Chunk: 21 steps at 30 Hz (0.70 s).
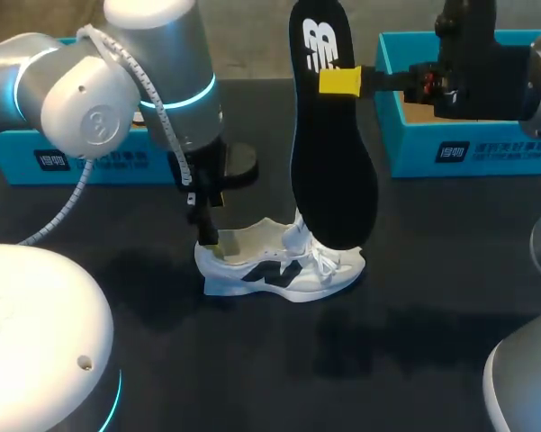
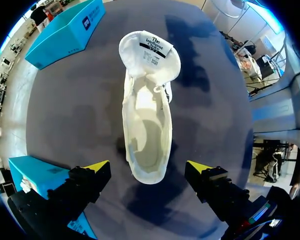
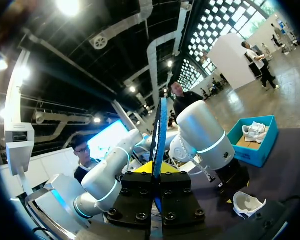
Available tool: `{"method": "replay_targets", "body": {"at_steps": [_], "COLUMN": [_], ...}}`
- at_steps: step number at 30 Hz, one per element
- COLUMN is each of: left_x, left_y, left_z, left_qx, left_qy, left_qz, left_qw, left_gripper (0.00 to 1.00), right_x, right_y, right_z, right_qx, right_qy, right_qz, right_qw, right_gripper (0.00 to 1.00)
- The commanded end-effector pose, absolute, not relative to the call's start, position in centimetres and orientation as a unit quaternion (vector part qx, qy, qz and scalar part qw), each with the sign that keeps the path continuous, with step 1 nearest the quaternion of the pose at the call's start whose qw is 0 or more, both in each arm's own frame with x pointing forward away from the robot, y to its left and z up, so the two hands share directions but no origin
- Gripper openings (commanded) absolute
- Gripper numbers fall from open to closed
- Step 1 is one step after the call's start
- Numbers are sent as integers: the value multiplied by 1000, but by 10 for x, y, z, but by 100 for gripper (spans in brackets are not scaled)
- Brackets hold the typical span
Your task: Take the shoe out of the shoebox, open the shoe tongue, remove and reinsert the insole, then place the shoe into the shoebox
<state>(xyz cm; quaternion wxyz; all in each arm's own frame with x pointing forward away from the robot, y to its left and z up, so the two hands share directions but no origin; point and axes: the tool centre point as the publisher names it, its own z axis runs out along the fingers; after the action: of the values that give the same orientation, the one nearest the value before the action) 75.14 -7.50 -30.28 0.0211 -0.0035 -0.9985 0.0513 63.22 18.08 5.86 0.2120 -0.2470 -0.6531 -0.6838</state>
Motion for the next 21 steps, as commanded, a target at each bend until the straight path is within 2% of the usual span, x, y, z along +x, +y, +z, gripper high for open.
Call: {"method": "replay_targets", "body": {"at_steps": [1,10,21], "left_x": [754,778,807], "left_y": [-75,-99,-142], "left_z": [-302,-303,-335], "left_qx": [-2,-20,-43], "left_qy": [-999,-999,-997], "left_qz": [51,44,56], "left_qw": [18,3,22], "left_gripper": [100,100,100], "right_x": [634,634,634], "right_y": [185,185,185], "right_z": [59,59,59], "right_qx": [-249,-249,-249], "right_qy": [-654,-654,-654], "right_qz": [-682,-682,-682], "right_qw": [212,212,212], "right_gripper": [0,0,0]}}
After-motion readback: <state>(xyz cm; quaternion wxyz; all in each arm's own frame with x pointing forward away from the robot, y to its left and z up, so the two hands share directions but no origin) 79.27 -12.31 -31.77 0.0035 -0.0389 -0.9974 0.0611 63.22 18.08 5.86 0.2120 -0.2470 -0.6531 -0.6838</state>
